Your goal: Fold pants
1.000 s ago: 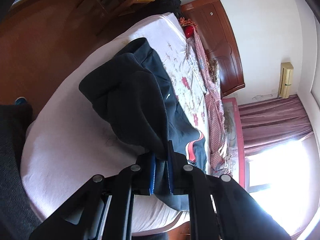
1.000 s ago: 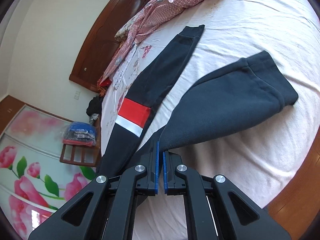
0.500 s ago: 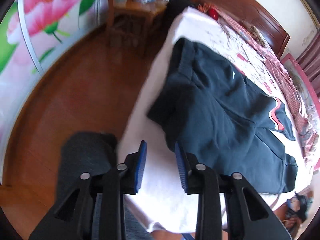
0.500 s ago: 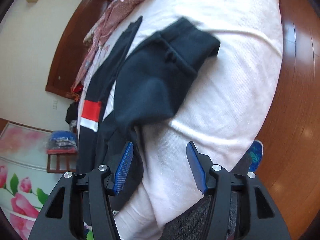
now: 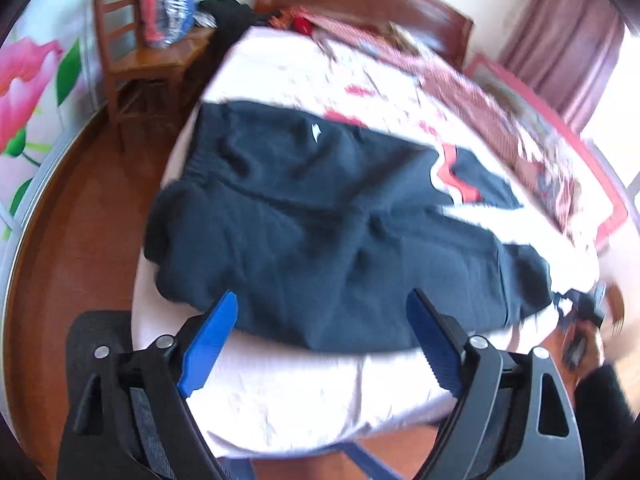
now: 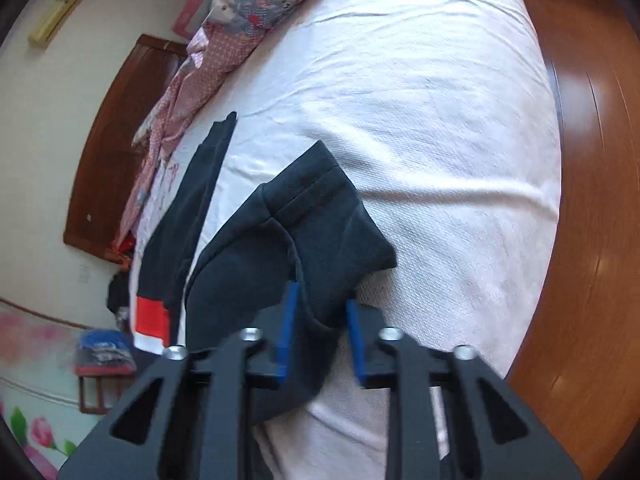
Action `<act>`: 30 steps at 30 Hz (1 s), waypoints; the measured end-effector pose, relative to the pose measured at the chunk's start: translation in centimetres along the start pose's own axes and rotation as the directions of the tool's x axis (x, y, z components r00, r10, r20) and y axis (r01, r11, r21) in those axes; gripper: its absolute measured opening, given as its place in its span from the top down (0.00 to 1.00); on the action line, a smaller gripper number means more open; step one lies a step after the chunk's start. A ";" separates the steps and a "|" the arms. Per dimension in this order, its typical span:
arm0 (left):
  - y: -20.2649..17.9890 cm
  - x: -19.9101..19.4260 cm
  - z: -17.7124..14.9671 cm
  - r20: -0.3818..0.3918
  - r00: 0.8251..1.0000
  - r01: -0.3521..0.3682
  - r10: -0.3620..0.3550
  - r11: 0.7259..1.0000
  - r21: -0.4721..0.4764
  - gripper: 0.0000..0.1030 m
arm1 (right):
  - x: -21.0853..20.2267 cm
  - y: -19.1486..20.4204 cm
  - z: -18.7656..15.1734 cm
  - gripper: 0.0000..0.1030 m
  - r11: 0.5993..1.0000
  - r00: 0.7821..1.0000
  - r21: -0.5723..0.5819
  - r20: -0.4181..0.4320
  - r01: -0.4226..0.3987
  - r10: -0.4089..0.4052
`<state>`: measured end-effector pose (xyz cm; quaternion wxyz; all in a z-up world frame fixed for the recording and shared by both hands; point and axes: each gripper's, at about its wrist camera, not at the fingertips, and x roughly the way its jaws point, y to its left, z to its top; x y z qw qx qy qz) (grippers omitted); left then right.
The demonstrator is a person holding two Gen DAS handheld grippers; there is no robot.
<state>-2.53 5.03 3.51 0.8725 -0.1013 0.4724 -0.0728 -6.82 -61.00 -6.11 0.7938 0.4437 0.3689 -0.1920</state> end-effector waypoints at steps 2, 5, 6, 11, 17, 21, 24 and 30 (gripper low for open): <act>0.0 0.3 0.0 -0.037 0.999 -0.012 0.012 1.000 -0.014 0.15 | -1.4 1.9 0.3 0.91 0.992 0.999 -0.119 0.026 0.042 -0.039; 1.6 0.6 0.3 -0.061 0.998 -0.019 0.013 0.995 -0.094 0.15 | -4.6 2.6 2.8 0.92 0.979 0.989 -0.175 0.120 0.108 -0.088; 2.0 0.8 0.1 -0.071 0.997 -0.038 0.029 0.992 -0.122 0.15 | -5.5 2.0 3.9 0.92 0.979 0.986 -0.167 0.139 0.115 -0.092; 8.3 0.9 -0.9 -0.090 0.991 -0.125 0.098 0.917 -0.379 0.15 | -3.8 -0.9 6.3 0.96 0.950 0.964 -0.190 0.149 0.247 -0.221; 15.4 1.0 -1.3 -0.137 0.972 -0.235 0.192 0.841 -0.488 0.14 | -0.3 -2.6 4.0 0.44 0.853 0.857 -0.097 0.109 0.513 -0.503; 18.2 3.7 0.4 -0.200 0.970 -0.216 0.141 0.877 -0.429 0.08 | -4.2 -1.9 2.2 0.43 0.872 0.859 0.012 0.168 0.489 -0.484; 20.4 6.0 0.7 -0.172 0.984 -0.065 -0.040 0.825 -0.562 0.08 | -5.3 1.8 -0.4 0.43 0.911 0.910 -0.093 0.149 0.402 -0.386; 22.2 9.1 -1.5 -0.107 0.966 0.059 -0.234 0.604 -0.795 0.15 | -5.4 9.9 -5.0 0.43 0.946 0.974 -0.235 0.090 0.224 -0.209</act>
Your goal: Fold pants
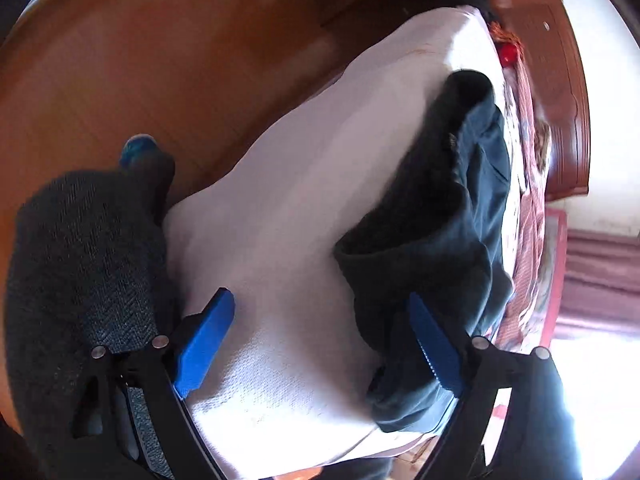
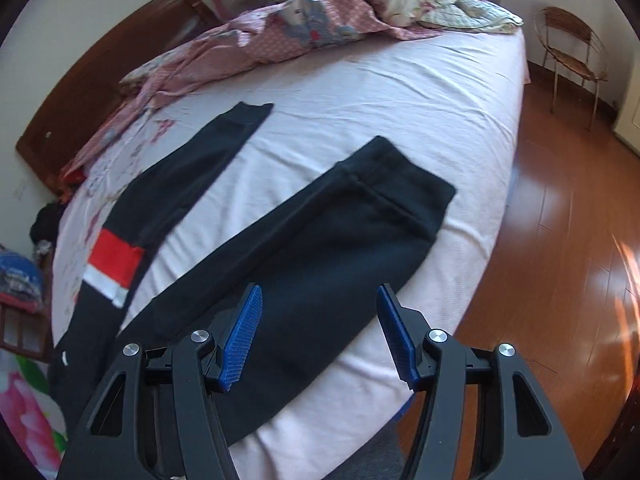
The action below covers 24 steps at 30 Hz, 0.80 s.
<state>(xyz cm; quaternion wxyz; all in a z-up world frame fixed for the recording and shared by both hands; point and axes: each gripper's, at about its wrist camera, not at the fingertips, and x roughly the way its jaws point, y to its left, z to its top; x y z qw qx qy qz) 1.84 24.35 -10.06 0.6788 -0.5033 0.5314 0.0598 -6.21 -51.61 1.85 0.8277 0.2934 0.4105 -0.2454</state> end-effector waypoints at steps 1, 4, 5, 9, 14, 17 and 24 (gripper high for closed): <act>-0.2 0.2 0.1 0.000 1.000 0.003 -0.003 1.000 0.002 0.15 | 0.0 1.3 -0.2 0.43 0.999 1.000 -0.024 -0.013 -0.029 0.029; -0.4 -0.1 0.0 0.028 1.000 0.010 -0.010 1.000 0.009 0.30 | -0.1 5.2 -1.0 0.43 0.992 0.996 -0.090 -0.038 -0.087 0.084; -0.8 -0.4 -0.1 0.035 0.999 -0.025 0.024 0.999 0.024 0.35 | -0.2 6.3 -1.3 0.43 0.989 0.993 -0.102 -0.051 -0.110 0.105; -2.6 -1.1 -0.4 0.048 0.998 0.032 -0.036 0.997 0.066 0.40 | -0.4 10.4 -2.8 0.43 0.964 0.985 -0.207 -0.080 -0.165 0.151; -3.2 1.3 -0.2 0.027 0.996 0.086 -0.087 0.996 0.034 0.40 | 0.0 12.9 -4.6 0.43 0.939 0.966 -0.243 -0.143 -0.244 0.215; -2.5 1.9 0.4 0.035 0.996 0.088 -0.088 0.996 -0.011 0.43 | -0.3 13.9 -5.6 0.43 0.922 0.960 -0.281 -0.159 -0.267 0.230; -2.9 -2.1 -0.3 0.225 0.974 0.026 -0.031 0.999 0.025 0.88 | -1.0 14.6 -6.3 0.43 0.901 0.938 -0.272 -0.174 -0.337 0.298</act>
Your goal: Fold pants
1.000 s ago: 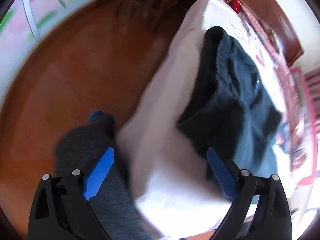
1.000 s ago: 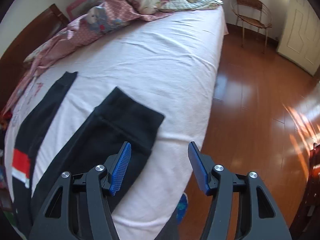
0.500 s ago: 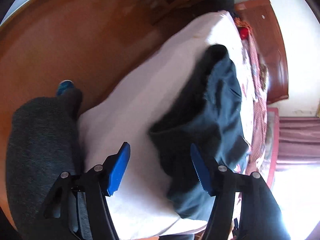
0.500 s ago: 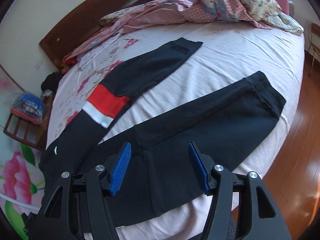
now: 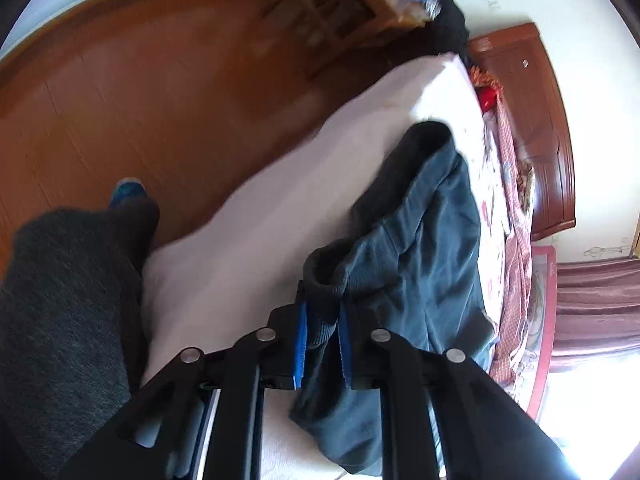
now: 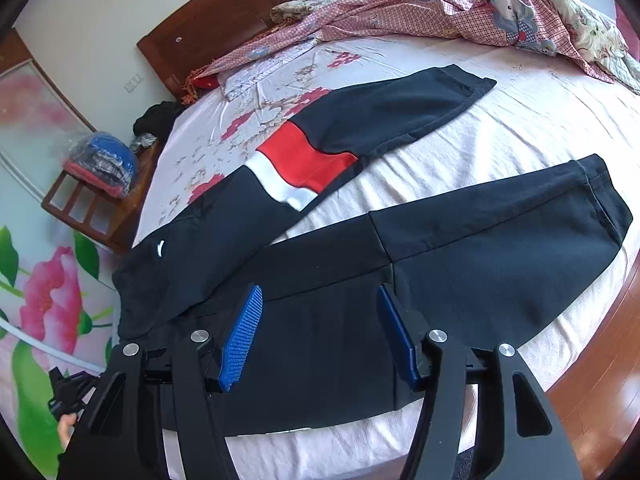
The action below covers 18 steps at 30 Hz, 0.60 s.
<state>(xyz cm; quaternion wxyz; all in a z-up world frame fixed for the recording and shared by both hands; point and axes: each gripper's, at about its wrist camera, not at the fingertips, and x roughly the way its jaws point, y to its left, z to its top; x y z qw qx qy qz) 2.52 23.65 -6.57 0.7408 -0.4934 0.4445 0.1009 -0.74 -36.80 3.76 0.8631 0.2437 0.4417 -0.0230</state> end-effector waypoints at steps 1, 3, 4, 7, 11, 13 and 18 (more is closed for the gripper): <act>-0.2 -0.8 0.1 0.028 1.000 -0.011 0.011 1.000 0.017 0.89 | 0.0 0.1 -0.1 0.43 1.000 1.000 0.002 0.000 0.001 -0.001; -0.7 -2.5 -0.1 0.068 0.998 -0.001 -0.003 0.999 0.051 0.89 | -0.1 0.3 -0.3 0.43 1.000 1.000 -0.021 -0.005 -0.008 0.008; -1.0 -3.2 -0.3 0.095 0.995 -0.017 0.009 0.997 0.082 0.89 | 0.0 0.5 -0.6 0.43 0.999 1.000 -0.031 -0.008 -0.015 0.015; -1.1 -2.5 -0.7 0.137 0.985 -0.124 0.102 0.979 0.163 0.87 | 1.3 1.5 -1.8 0.38 0.995 0.998 -0.088 -0.048 -0.043 0.039; 1.6 -0.4 0.2 0.082 0.971 -0.233 0.226 0.967 0.101 0.74 | 3.5 2.9 -3.8 0.37 0.985 0.993 -0.163 -0.111 -0.058 0.040; 0.4 -3.3 0.1 0.197 0.913 -0.388 0.358 0.911 0.141 0.73 | 3.7 3.1 -4.4 0.37 0.982 0.988 -0.158 -0.126 -0.106 0.087; -6.7 -7.6 3.8 0.325 0.945 -0.167 0.023 0.892 0.421 0.23 | 5.1 4.2 -5.0 0.37 0.976 0.979 -0.179 -0.179 -0.127 0.094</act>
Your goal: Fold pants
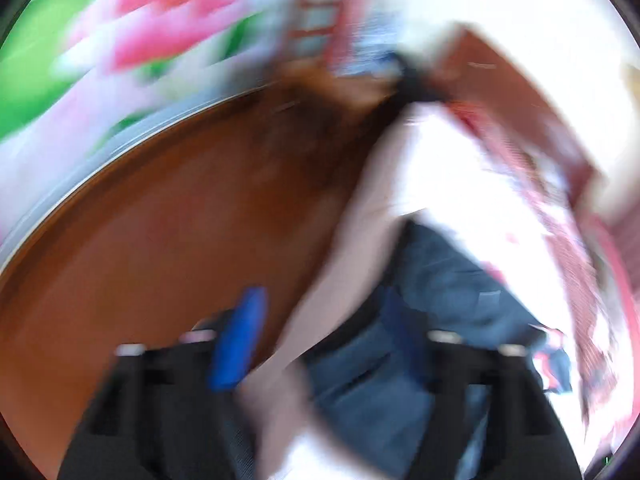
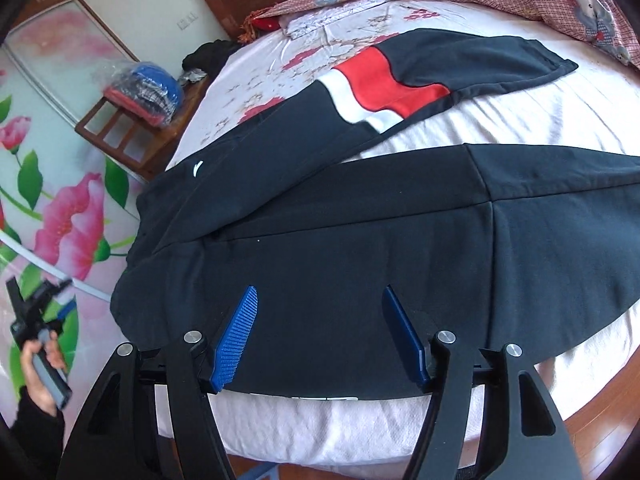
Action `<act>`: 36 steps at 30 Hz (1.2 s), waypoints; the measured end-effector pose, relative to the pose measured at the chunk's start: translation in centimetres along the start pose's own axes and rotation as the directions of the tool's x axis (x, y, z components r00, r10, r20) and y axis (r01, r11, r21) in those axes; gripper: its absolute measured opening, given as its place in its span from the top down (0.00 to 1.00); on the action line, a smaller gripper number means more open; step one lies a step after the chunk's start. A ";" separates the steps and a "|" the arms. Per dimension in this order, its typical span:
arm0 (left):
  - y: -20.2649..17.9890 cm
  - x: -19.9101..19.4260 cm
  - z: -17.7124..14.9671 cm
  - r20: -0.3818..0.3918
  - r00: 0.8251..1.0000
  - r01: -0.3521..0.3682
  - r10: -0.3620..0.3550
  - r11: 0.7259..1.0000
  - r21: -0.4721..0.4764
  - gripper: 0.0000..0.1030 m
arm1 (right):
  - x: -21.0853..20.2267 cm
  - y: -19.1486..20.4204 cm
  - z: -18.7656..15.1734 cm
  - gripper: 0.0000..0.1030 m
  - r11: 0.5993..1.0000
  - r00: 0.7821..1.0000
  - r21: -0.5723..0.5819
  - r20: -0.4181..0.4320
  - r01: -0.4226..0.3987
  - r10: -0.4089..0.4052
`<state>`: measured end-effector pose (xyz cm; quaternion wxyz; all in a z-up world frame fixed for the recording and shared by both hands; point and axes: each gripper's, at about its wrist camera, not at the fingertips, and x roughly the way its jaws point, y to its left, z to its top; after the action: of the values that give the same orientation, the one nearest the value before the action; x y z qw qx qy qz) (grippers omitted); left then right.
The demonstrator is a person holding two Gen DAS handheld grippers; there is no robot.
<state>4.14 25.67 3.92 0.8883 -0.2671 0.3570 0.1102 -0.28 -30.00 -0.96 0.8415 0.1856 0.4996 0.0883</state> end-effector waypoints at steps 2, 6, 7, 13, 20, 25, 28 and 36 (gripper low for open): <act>-2.8 2.8 3.3 -0.023 0.993 0.116 -0.114 0.984 0.138 0.23 | 0.3 0.8 0.4 0.37 1.000 1.000 -0.021 -0.006 0.003 -0.003; -5.2 11.3 7.3 -0.238 0.950 0.242 -0.204 0.960 0.142 0.24 | 0.2 1.6 1.0 0.37 1.000 1.000 -0.024 0.000 0.007 -0.007; -5.2 13.2 7.8 -0.293 0.928 0.272 -0.231 0.956 0.107 0.26 | 0.3 1.6 1.2 0.37 1.000 1.000 -0.019 -0.006 0.006 -0.006; -3.5 20.0 8.3 -0.400 0.861 0.303 -0.314 0.948 -0.093 0.39 | 1.4 2.3 2.3 0.37 0.998 0.998 -0.036 -0.049 0.048 -0.050; -4.6 24.0 7.1 -0.441 0.821 0.323 -0.364 0.931 -0.167 0.59 | 3.9 2.8 3.1 0.37 0.999 0.994 -0.040 -0.102 0.033 -0.037; -5.5 26.2 7.7 -0.431 0.829 0.307 -0.358 0.934 -0.185 0.73 | 4.8 3.1 3.2 0.37 0.998 0.993 -0.047 -0.115 0.034 -0.039; -5.4 26.9 8.1 -0.385 0.857 0.279 -0.343 0.936 -0.213 0.88 | 4.9 3.0 3.2 0.37 0.999 0.993 -0.037 -0.119 0.025 -0.029; -1.2 23.5 12.1 -0.110 0.859 0.375 -0.500 0.762 -0.528 1.00 | 5.1 2.1 3.2 0.37 0.999 0.991 -0.035 -0.127 0.035 -0.040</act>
<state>28.46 31.46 -4.61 0.7410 -0.5704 0.3508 -0.0490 5.09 -27.11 -2.85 0.8124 0.1564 0.5541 0.0923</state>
